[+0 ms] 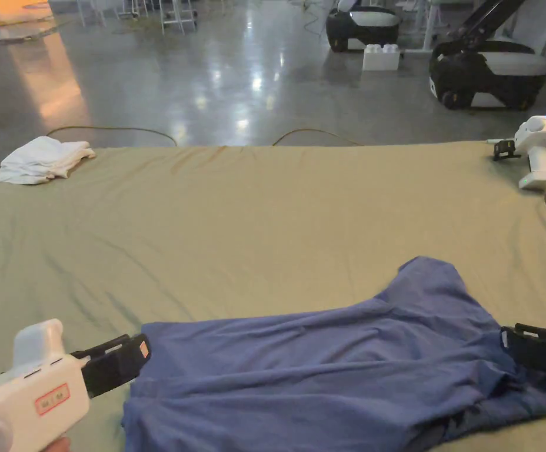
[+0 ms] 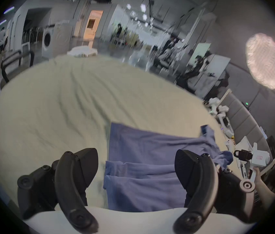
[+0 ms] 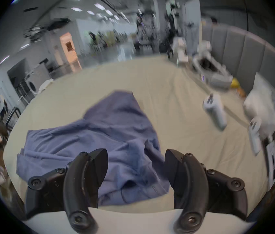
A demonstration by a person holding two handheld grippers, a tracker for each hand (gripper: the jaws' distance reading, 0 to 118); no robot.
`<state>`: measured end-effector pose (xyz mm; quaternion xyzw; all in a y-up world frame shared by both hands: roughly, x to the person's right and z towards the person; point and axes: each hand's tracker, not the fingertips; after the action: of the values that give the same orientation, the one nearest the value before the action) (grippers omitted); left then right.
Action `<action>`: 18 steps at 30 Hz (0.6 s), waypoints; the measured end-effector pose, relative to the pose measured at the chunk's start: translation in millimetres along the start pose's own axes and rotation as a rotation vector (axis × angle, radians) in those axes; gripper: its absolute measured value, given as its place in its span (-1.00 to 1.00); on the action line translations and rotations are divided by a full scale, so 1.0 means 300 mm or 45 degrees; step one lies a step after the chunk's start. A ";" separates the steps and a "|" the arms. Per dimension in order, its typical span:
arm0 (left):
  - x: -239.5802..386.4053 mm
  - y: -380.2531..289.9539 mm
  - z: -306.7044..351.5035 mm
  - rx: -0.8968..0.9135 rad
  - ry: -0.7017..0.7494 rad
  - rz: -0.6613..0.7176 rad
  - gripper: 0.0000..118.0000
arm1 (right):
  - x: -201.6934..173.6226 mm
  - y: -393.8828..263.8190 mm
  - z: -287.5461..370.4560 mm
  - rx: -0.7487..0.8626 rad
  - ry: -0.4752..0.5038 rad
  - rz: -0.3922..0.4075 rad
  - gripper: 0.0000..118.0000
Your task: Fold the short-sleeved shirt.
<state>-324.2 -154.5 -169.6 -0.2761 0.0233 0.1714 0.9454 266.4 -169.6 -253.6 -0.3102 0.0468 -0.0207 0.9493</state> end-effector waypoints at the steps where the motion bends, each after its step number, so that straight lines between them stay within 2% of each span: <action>1: 0.045 -0.002 0.085 0.078 0.047 -0.106 0.67 | -0.015 -0.007 0.068 0.065 0.025 0.021 0.26; 3: 0.135 -0.033 0.259 0.274 0.050 -0.328 0.67 | -0.059 -0.025 0.246 0.201 0.052 0.041 0.26; 5: 0.194 -0.061 0.394 0.392 -0.036 -0.426 0.67 | -0.107 -0.045 0.394 0.316 0.080 0.041 0.26; 10: 0.321 -0.116 0.643 0.607 -0.008 -0.428 0.65 | -0.250 -0.114 0.671 0.569 0.056 0.133 0.19; 13: 0.372 -0.145 0.769 0.720 -0.128 -0.402 0.61 | -0.301 -0.144 0.763 0.585 0.067 0.122 0.03; 14: 0.391 -0.151 0.797 0.708 -0.124 -0.415 0.54 | -0.310 -0.148 0.785 0.597 0.079 0.108 -0.09; 15: 0.410 -0.159 0.823 0.708 -0.120 -0.429 0.40 | -0.318 -0.154 0.810 0.626 0.096 0.075 -0.38; 16: 0.421 -0.164 0.838 0.708 -0.117 -0.447 0.17 | -0.325 -0.157 0.831 0.632 0.102 0.065 -0.78; 17: 0.433 -0.162 0.850 0.706 -0.110 -0.470 -0.39 | -0.333 -0.156 0.847 0.642 0.093 0.046 -0.98; 18: 0.443 -0.168 0.858 0.709 -0.084 -0.508 -0.84 | -0.330 -0.154 0.864 0.663 0.080 0.023 -1.00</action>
<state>-195.3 -16.6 55.8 -0.0007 -0.0156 -0.0209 0.9997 193.8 -47.8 -10.6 -0.0542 0.0721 -0.0331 0.9954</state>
